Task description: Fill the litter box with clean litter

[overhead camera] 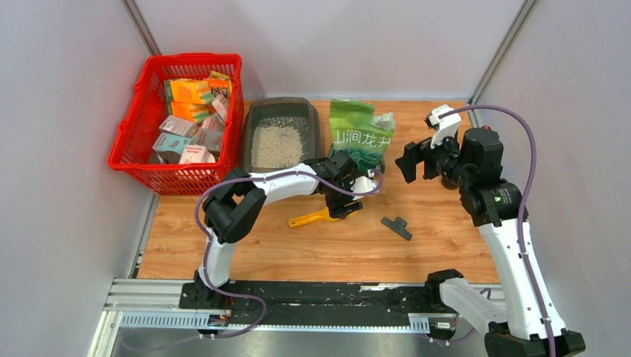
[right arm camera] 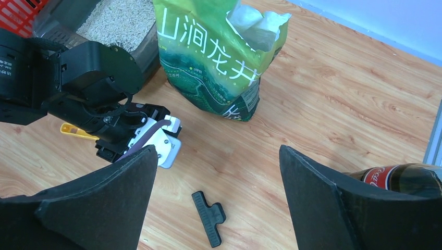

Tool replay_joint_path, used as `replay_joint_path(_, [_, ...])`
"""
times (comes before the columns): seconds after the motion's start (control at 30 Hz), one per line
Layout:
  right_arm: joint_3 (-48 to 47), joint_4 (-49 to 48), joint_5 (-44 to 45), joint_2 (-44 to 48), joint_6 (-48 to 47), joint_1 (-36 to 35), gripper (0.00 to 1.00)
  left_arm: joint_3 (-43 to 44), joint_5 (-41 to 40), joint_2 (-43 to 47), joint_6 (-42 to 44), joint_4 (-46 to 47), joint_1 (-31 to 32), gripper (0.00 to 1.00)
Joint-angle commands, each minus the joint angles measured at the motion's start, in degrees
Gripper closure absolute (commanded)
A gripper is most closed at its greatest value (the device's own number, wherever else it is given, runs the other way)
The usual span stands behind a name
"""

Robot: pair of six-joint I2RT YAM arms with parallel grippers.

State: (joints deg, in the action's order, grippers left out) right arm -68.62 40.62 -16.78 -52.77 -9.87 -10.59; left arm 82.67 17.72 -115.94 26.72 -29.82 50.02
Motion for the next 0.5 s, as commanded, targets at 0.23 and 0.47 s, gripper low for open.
replay_joint_path(0.23, [-3.18, -0.11, 1.3, 0.04, -0.24, 0.48, 0.09, 0.82, 5.31, 3.43, -3.68, -7.27, 0.17, 0.86])
replay_joint_path(0.47, [-6.52, -0.8, -1.14, -1.19, 2.65, 1.27, 0.09, 2.32, 12.07, 21.6, -10.19, 0.44, -2.2, 1.0])
